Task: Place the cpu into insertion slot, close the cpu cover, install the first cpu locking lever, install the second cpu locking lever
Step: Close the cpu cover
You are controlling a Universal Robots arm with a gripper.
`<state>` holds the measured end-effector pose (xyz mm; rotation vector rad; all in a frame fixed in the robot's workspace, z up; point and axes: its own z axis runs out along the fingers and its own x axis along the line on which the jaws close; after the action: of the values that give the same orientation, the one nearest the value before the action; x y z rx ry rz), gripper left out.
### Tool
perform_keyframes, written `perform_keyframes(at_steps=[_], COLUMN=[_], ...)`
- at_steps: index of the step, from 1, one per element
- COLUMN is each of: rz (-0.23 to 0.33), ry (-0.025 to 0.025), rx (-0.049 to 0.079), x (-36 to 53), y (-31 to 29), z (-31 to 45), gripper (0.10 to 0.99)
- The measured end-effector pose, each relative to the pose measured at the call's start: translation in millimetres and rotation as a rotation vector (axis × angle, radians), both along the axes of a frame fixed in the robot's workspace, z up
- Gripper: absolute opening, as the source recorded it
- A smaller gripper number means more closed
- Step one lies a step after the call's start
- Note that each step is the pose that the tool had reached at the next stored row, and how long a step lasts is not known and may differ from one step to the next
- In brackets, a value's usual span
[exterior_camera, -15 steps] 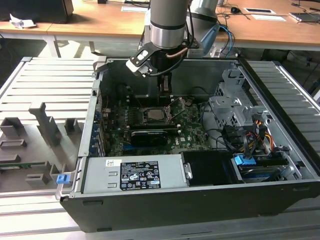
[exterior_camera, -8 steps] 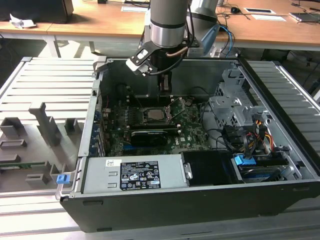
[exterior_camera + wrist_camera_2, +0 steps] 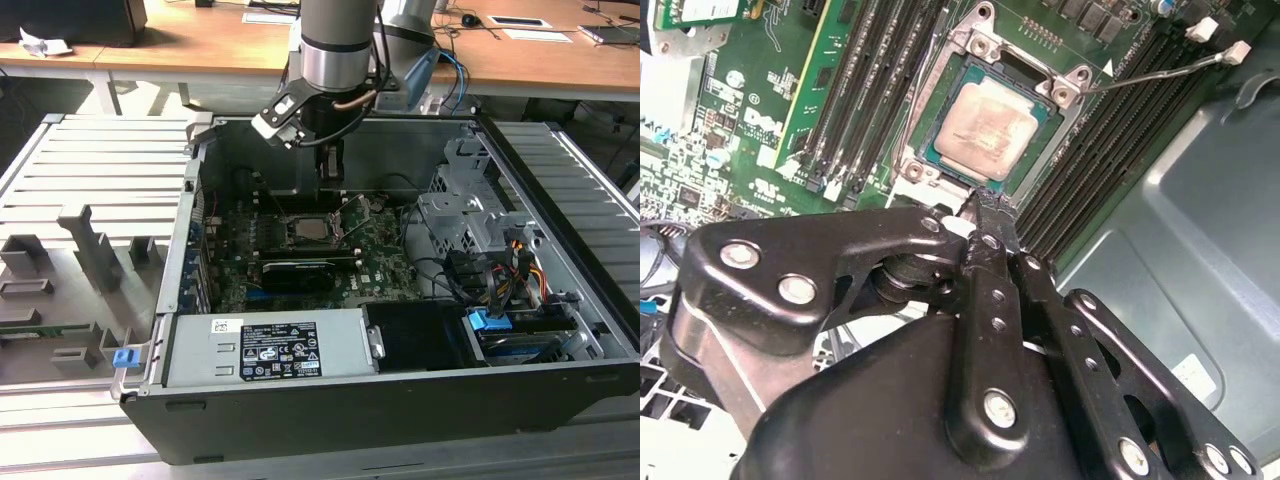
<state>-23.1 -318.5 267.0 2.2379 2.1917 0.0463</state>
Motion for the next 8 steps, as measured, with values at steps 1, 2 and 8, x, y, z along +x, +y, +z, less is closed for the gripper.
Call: perform_keyframes(at_steps=[1, 2, 8], rz=[0.000, 0.000, 0.000], ry=[0.0000, 0.0000, 0.0000], rx=[0.000, 0.000, 0.000], x=[0.0, 0.0, 0.0], y=[0.0, 0.0, 0.1], z=[0.6, 1.2, 4.7], gripper=[0.106, 0.106, 0.106])
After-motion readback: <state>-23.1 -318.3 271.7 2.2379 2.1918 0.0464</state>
